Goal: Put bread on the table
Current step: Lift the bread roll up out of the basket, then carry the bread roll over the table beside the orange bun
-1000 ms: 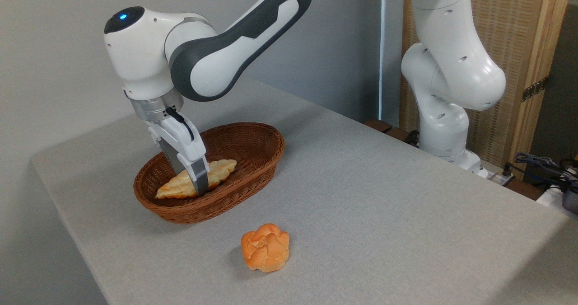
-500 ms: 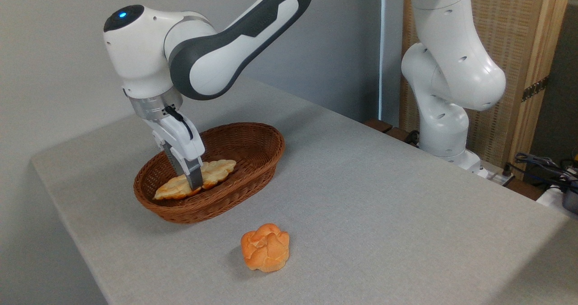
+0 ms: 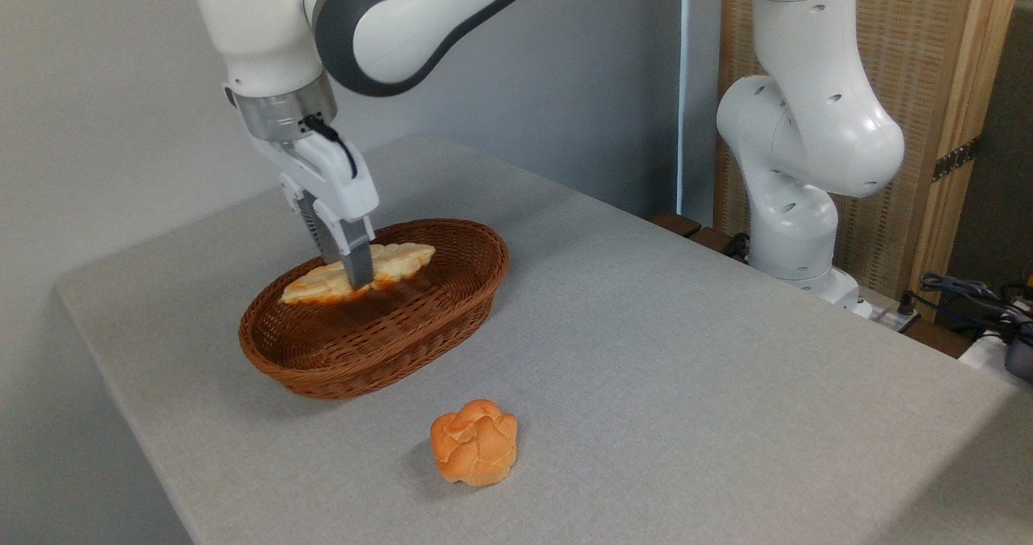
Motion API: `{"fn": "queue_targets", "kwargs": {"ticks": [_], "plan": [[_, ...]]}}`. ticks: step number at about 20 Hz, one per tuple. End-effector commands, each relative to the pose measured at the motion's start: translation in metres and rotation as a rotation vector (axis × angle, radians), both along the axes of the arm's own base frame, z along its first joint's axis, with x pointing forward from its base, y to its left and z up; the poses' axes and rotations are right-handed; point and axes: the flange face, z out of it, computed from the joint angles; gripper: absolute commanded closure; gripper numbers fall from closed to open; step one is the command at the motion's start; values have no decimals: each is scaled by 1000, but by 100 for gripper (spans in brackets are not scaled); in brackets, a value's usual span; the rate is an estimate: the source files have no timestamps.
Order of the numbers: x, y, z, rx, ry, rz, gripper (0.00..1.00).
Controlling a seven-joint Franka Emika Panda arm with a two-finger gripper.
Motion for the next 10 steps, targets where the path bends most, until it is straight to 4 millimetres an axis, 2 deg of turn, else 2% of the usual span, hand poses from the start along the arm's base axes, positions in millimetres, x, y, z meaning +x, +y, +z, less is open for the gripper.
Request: {"fn": "queue_targets", "kwargs": {"ticks": [1,3,5,8,10], "plan": [[-6,57,19,25,36,-4,48],[-5,98,24,25,42,-17,48],[-5,130,23,20,37,-57,48],[-13,164,7,38,59,-127,47],[-19,174,-15,80,97,-164,42]]}}
